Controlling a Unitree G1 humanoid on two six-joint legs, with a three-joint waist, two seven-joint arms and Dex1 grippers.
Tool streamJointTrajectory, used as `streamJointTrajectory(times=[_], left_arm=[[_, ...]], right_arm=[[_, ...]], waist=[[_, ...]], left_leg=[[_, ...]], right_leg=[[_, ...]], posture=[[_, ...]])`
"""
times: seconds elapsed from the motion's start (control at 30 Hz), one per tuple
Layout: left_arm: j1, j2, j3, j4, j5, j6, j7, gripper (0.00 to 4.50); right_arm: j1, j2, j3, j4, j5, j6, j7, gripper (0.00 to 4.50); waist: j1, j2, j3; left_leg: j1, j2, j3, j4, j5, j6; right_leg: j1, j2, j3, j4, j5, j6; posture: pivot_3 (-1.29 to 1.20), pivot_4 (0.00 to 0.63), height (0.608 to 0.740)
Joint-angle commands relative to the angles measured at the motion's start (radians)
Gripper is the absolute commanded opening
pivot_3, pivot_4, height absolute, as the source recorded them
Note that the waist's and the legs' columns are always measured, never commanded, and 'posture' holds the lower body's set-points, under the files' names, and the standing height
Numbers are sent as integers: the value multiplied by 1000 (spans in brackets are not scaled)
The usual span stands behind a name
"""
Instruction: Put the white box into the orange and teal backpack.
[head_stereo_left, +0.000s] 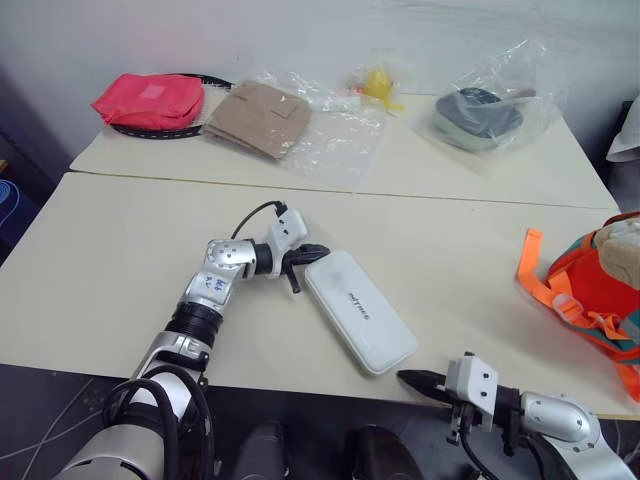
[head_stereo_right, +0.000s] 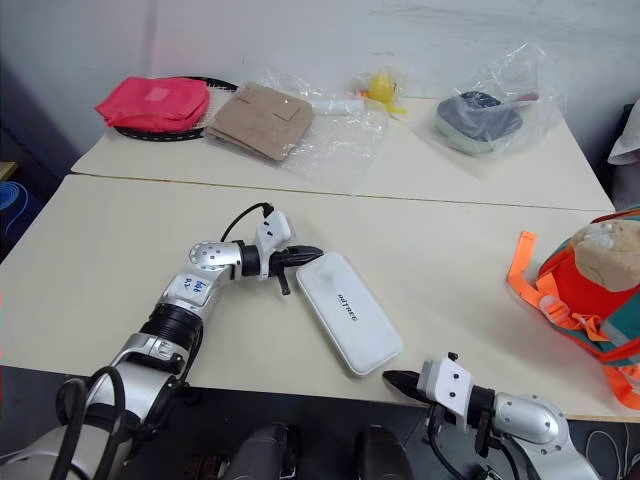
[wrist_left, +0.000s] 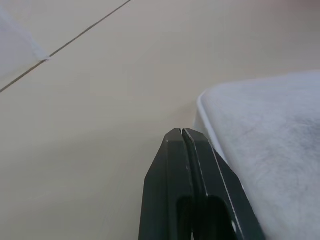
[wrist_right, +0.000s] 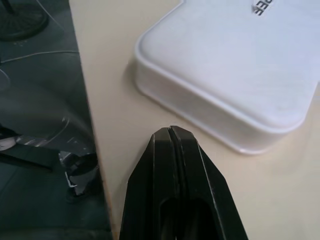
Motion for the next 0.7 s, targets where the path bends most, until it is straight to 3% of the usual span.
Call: streamJointTrajectory(times=[0.03, 0.3, 0.43, 0.7], left_arm=[[29, 19, 7, -89, -19, 24, -47, 23], [177, 92, 55, -439, -136, 268, -108, 23], [282, 186, 58, -630, -143, 380, -113, 23], [447, 267, 127, -836, -190, 525, -43, 23]], right_arm=[[-42, 0, -16, 4, 5, 28, -24, 0], [-185, -70, -68, 61, 16, 88, 9, 0], [-283, -104, -76, 142, 6, 93, 33, 0], [-414, -108, -55, 260, -33, 89, 40, 0]], waist=[[-2, 0, 0], [1, 0, 0], [0, 0, 0], [-3, 2, 1]], left_leg=[[0, 0, 0, 0, 0, 0], [0, 1, -1, 0, 0, 0], [-1, 0, -2, 0, 0, 0], [-1, 1, -2, -1, 0, 0]], right_leg=[[0, 0, 0, 0, 0, 0], [0, 0, 0, 0, 0, 0], [0, 0, 0, 0, 0, 0], [0, 0, 0, 0, 0, 0]], posture=[[0, 150, 740], [0, 150, 740], [0, 150, 740], [0, 150, 740]])
